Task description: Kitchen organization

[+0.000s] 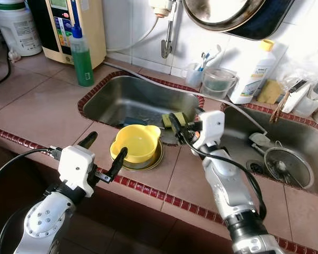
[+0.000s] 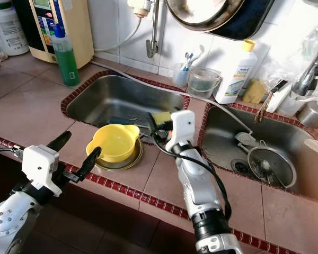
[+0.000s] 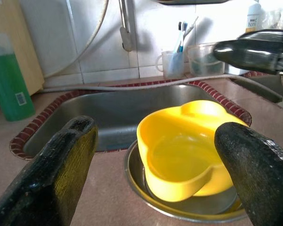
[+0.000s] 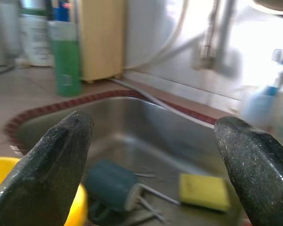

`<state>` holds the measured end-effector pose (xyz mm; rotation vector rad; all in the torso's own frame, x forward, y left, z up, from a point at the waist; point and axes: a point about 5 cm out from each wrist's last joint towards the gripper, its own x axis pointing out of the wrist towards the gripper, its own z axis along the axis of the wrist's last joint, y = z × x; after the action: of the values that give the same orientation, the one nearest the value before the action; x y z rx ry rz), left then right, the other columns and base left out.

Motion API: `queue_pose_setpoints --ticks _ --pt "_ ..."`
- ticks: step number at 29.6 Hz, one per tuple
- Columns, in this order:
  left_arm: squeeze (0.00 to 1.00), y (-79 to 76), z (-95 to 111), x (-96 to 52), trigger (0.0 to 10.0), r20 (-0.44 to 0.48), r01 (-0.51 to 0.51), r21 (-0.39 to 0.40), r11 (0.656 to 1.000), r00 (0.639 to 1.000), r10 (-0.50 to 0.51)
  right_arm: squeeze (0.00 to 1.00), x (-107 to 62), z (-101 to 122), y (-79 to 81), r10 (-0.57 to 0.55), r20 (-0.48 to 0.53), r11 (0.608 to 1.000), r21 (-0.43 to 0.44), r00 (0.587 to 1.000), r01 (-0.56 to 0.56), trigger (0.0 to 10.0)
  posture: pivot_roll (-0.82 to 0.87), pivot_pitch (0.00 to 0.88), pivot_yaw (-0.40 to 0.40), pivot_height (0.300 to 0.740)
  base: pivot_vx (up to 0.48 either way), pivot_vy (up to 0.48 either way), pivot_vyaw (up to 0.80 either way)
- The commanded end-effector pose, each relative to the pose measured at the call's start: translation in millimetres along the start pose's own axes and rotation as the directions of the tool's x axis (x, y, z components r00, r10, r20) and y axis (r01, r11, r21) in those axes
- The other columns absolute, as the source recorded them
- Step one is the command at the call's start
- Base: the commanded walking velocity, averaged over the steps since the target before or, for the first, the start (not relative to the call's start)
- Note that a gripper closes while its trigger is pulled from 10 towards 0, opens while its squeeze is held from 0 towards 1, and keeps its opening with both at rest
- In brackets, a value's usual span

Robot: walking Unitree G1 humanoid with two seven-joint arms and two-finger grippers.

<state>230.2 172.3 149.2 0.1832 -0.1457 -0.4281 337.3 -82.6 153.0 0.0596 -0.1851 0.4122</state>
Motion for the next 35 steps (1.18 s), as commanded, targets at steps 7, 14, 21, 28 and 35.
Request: queue_pose_setpoints --ticks 7,14,21,28,35 --pt "0.0 -10.4 9.4 -1.0 10.0 0.023 0.045 0.012 0.999 0.999 -0.045 0.0 5.3 1.3 9.4 0.082 -0.077 0.996 0.052 0.994 -0.078 10.0 -0.09 0.067 -0.111 0.74 0.0 0.0 0.0" --pt "0.0 -13.1 11.1 -1.2 10.0 0.026 0.049 0.006 0.999 0.998 -0.049 0.0 2.6 5.5 17.4 0.121 -0.091 0.99 0.078 0.988 -0.114 10.0 -0.09 0.069 -0.118 0.74 0.0 0.0 0.0" --pt "0.0 -18.4 12.5 1.3 10.0 0.037 0.053 -0.011 0.999 0.998 -0.052 0.0 -7.5 9.3 29.5 0.175 -0.125 0.981 0.104 0.977 -0.162 10.0 -0.1 0.069 -0.121 0.74 0.0 0.0 0.0" --pt "0.0 -20.5 14.4 -0.1 10.0 0.04 0.077 0.007 0.997 0.996 -0.077 0.0 -14.6 17.6 30.8 0.182 -0.159 0.977 0.142 0.97 -0.16 10.0 -0.11 0.071 -0.121 0.74 0.0 0.0 0.0" --pt "0.0 -16.3 16.6 -5.2 10.0 0.039 0.098 0.053 0.994 0.994 -0.1 0.0 -19.4 24.1 27.3 0.14 -0.213 0.97 0.225 0.967 -0.091 10.0 -0.1 0.078 -0.124 0.74 0.0 0.0 0.0"
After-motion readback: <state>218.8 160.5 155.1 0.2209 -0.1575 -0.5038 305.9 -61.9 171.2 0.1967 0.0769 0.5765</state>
